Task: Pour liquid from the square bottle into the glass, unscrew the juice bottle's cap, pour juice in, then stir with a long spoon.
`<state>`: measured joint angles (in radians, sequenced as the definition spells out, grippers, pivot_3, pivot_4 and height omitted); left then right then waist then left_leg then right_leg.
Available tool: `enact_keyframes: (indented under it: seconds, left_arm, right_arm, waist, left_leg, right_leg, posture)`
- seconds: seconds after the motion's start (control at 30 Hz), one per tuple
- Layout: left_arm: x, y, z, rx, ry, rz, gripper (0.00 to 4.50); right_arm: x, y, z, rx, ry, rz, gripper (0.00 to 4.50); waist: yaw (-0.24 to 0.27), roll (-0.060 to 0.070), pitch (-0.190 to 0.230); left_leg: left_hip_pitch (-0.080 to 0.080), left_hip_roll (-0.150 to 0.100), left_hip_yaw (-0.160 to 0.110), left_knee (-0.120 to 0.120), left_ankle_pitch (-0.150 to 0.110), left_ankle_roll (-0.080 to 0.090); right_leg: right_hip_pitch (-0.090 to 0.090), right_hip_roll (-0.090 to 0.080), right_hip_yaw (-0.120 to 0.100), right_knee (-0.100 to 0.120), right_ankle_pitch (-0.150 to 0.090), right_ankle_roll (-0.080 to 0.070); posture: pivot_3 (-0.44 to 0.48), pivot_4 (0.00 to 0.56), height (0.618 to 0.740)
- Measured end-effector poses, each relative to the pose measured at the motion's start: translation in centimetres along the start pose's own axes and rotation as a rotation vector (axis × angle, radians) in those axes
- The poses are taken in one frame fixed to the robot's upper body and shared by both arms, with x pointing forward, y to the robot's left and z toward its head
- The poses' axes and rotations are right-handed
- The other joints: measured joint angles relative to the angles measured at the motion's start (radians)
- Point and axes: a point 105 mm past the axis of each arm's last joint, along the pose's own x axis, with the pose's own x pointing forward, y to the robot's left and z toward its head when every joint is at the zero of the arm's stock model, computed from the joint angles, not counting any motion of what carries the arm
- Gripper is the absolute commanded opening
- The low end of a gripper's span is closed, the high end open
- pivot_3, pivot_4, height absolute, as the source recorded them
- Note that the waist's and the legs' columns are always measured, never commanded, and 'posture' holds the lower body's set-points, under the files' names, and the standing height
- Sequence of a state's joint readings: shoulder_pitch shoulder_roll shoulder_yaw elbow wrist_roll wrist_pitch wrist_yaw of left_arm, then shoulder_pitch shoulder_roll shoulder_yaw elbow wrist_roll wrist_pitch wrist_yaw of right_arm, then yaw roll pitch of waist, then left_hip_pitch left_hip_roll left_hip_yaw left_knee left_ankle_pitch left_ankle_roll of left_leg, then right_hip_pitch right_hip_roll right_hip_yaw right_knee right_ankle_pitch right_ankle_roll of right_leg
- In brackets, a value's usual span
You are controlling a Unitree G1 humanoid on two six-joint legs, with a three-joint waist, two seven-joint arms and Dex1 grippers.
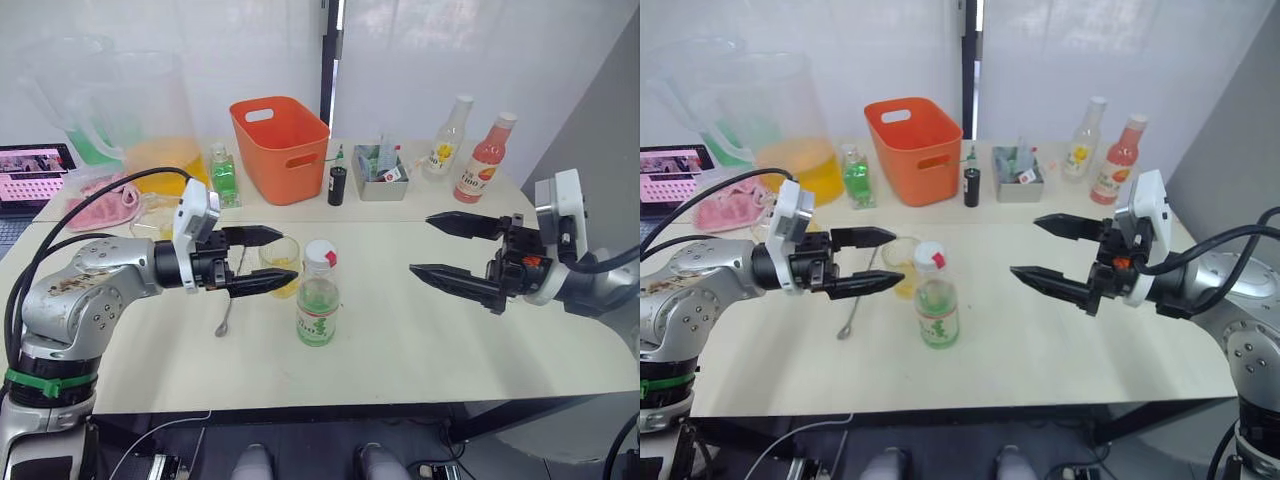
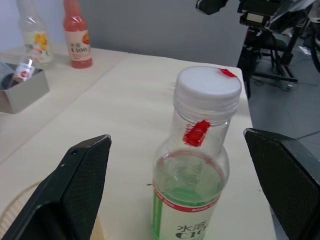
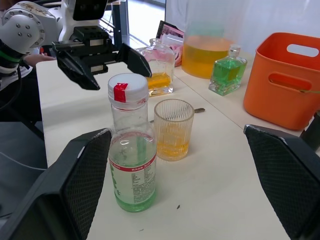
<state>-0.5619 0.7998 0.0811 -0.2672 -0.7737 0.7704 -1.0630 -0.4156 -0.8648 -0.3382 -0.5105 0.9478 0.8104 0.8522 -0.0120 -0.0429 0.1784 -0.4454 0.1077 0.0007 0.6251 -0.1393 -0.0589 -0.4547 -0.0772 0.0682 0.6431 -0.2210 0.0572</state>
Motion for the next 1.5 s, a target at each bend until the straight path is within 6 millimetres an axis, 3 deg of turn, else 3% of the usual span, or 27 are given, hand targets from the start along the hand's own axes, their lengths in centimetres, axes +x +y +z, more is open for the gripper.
enact_keyframes:
  seconds: [0.13, 0.5, 0.77, 0.87, 0.97, 1.5]
  left_arm:
    - [1.2, -0.5, -1.0, 0.014, 0.042, -0.054, 4.50]
    - [4.4, -0.8, -0.5, 0.048, 0.001, -0.139, 4.50]
    - [5.2, -1.0, -0.5, 0.049, -0.006, -0.177, 4.50]
    - [5.3, -1.0, -0.6, 0.051, -0.007, -0.184, 3.74]
    - [5.3, -0.8, -0.8, 0.059, 0.000, -0.181, 2.69]
    - [5.5, -0.2, -0.9, 0.174, -0.012, -0.163, 2.69]
  right_arm:
    - [0.0, 0.2, 0.2, -0.006, 0.006, -0.014, 4.48]
    - [-0.2, 0.5, 0.0, -0.008, 0.012, -0.074, 4.48]
    - [-0.5, 0.6, 0.1, -0.007, 0.023, -0.086, 4.48]
    - [-0.6, 0.6, 0.2, -0.011, 0.022, -0.093, 4.50]
    - [-0.7, 0.5, 0.3, -0.013, 0.022, -0.099, 4.50]
    - [-0.7, 0.3, 0.4, -0.016, 0.017, -0.099, 4.50]
  waist:
    - [0.000, 0.000, 0.000]
    - [0.001, 0.000, 0.000]
    - [0.000, 0.000, 0.000]
    - [0.000, 0.000, 0.000]
    - [0.000, 0.000, 0.000]
    - [0.000, 0.000, 0.000]
  left_leg:
    - [0.000, 0.000, 0.000, 0.000, 0.000, 0.000]
    - [0.000, 0.000, 0.000, 0.001, 0.000, 0.000]
    - [0.000, 0.000, 0.000, 0.001, 0.000, 0.000]
    - [0.000, 0.000, 0.000, 0.001, 0.000, 0.000]
    - [0.000, -0.001, 0.000, 0.001, 0.000, 0.000]
    - [0.000, -0.001, 0.000, 0.001, 0.000, 0.000]
  right_leg:
    - [0.000, 0.000, 0.000, 0.000, 0.000, 0.000]
    - [0.001, 0.000, 0.001, 0.000, 0.000, 0.001]
    - [0.001, 0.000, 0.001, 0.000, 0.000, 0.001]
    - [0.001, 0.000, 0.001, 0.000, 0.000, 0.001]
    - [0.001, 0.000, 0.001, 0.000, 0.000, 0.001]
    - [0.001, 0.000, 0.001, 0.000, 0.001, 0.001]
  posture:
    - [0.000, 0.150, 0.703]
    - [0.000, 0.150, 0.703]
    - [0.000, 0.150, 0.703]
    - [0.000, 0.150, 0.703]
    - [0.000, 0.150, 0.703]
    - [0.000, 0.150, 0.703]
